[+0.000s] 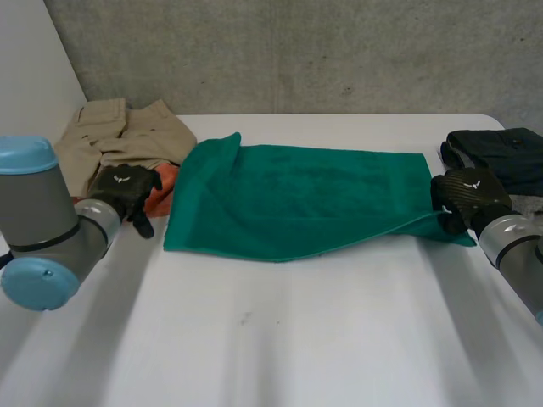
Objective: Fold the laundry.
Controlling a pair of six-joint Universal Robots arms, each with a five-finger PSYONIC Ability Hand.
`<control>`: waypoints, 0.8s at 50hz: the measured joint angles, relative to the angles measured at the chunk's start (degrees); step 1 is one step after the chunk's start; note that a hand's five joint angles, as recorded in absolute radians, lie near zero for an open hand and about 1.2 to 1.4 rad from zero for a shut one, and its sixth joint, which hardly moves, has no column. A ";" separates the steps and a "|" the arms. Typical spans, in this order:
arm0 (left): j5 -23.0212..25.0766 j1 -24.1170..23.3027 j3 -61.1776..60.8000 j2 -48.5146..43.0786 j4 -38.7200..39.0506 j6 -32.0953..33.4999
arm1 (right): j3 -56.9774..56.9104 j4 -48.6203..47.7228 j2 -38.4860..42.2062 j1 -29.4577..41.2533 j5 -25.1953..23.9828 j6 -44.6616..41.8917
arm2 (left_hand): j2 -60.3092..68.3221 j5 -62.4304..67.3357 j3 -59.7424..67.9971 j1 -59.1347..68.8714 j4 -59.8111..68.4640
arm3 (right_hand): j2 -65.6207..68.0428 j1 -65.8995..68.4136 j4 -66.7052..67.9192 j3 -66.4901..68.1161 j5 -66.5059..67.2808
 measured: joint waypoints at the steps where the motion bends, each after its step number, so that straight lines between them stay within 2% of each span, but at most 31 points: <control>1: 0.35 0.34 -0.09 -0.08 -0.88 -0.52 | 0.02 0.01 0.00 0.07 0.03 0.02 | 0.00 0.00 0.00 0.00 0.00 | 0.00 0.00 0.00 0.00 0.00; 5: 2.67 1.77 0.38 -1.51 -5.60 -2.10 | 0.13 0.08 -0.02 0.67 0.06 0.07 | 2.58 2.60 2.59 2.52 2.61 | 0.00 0.00 0.01 0.00 0.00; 8: 4.91 2.26 1.90 -3.46 -8.07 -2.30 | 0.18 0.16 -0.09 1.02 0.05 0.07 | -0.26 -1.41 -0.35 -0.58 -1.04 | 0.00 0.00 0.00 0.00 0.00; 15: 7.22 0.89 6.43 -7.63 -8.65 -1.52 | 0.51 0.58 -0.25 1.32 0.01 0.03 | -0.76 -2.19 -0.67 -0.85 -1.61 | 0.00 0.00 0.00 0.00 0.00; 20: 5.83 -1.00 9.20 -9.86 -8.11 -0.36 | 0.74 0.79 -0.32 1.16 0.01 0.03 | -0.78 -2.19 -0.67 -0.85 -1.61 | 0.00 0.00 0.00 0.00 0.00; 31: -1.06 -5.20 16.07 -15.10 -8.17 4.26 | 1.11 1.06 -0.35 0.94 0.01 -0.03 | 0.26 -0.83 0.22 0.16 -0.45 | 0.00 0.00 0.00 0.00 0.00; 33: -1.97 -5.76 17.22 -15.75 -8.35 4.95 | 1.17 1.14 -0.39 0.92 0.01 -0.05 | 2.66 2.31 2.55 2.77 2.42 | 0.00 0.00 0.00 0.00 0.00; 37: -3.19 -6.76 19.27 -16.74 -8.58 5.94 | 1.28 1.30 -0.62 0.81 0.01 -0.05 | 24.86 22.95 23.64 26.54 23.51 | 0.00 0.00 0.00 0.00 0.00; 38: -3.47 -7.05 19.90 -16.98 -8.62 6.16 | 1.32 1.41 -0.77 0.74 0.01 -0.06 | 34.15 32.33 33.00 36.07 32.90 | 0.00 0.00 0.00 0.00 0.00; 40: -3.75 -7.36 20.66 -17.19 -8.63 6.38 | 1.38 1.62 -1.05 0.62 0.01 -0.08 | 41.24 39.79 40.44 41.47 40.54 | 0.00 0.00 0.00 0.00 0.00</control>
